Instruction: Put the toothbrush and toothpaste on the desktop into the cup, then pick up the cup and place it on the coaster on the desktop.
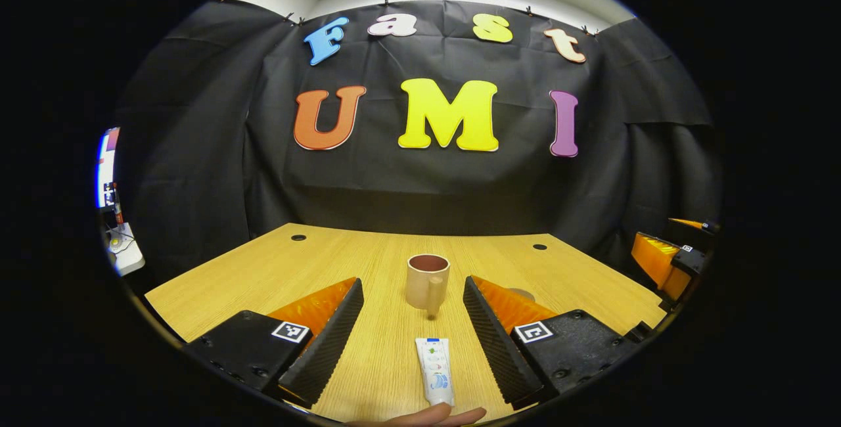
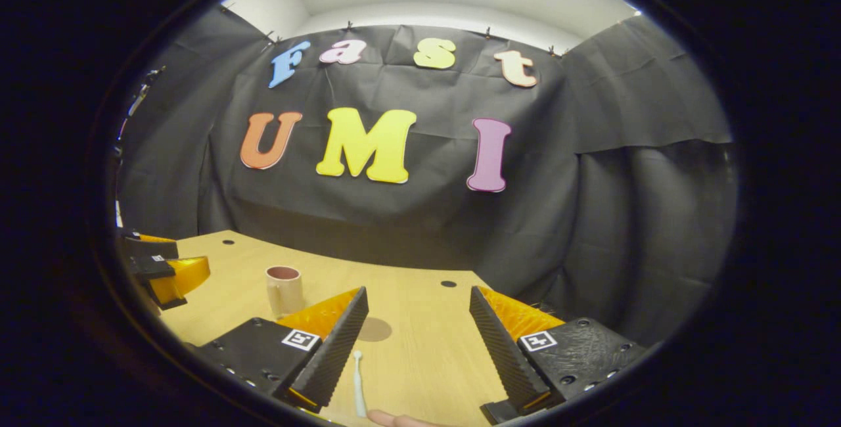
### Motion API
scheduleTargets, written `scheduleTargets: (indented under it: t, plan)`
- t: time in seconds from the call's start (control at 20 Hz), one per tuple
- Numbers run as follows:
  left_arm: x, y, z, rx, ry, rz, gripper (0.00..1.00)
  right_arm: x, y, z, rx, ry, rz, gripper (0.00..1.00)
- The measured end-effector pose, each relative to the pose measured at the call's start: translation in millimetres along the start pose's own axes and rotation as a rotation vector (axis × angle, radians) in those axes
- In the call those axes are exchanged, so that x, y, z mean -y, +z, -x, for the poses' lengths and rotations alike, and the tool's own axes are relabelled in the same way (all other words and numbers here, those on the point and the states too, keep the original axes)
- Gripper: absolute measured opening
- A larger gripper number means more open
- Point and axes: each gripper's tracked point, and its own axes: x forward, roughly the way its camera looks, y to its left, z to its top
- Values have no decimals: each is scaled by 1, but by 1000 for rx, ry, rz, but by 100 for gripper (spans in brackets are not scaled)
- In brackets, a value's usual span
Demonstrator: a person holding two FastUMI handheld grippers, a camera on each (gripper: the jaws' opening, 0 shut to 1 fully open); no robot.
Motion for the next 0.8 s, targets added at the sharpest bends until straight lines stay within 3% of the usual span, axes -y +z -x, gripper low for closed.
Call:
scheduleTargets:
  t: [0.35, 0.5, 0.6, 0.8]
  plan:
    - [5, -17, -7, -52, -2, -13, 97, 3, -13, -6, -19, -7, -5, 96]
    - [9, -58, -13, -208, 7, -8, 98, 3, -27, -9, -49, -1, -3, 96]
    - [23, -81, -11, -300, -26, 17, 98, 2, -38, -10, -74, 7, -9, 96]
    - [21, -118, -7, -417, -6, -51, 98, 6, -55, -12, -111, 9, -19, 93]
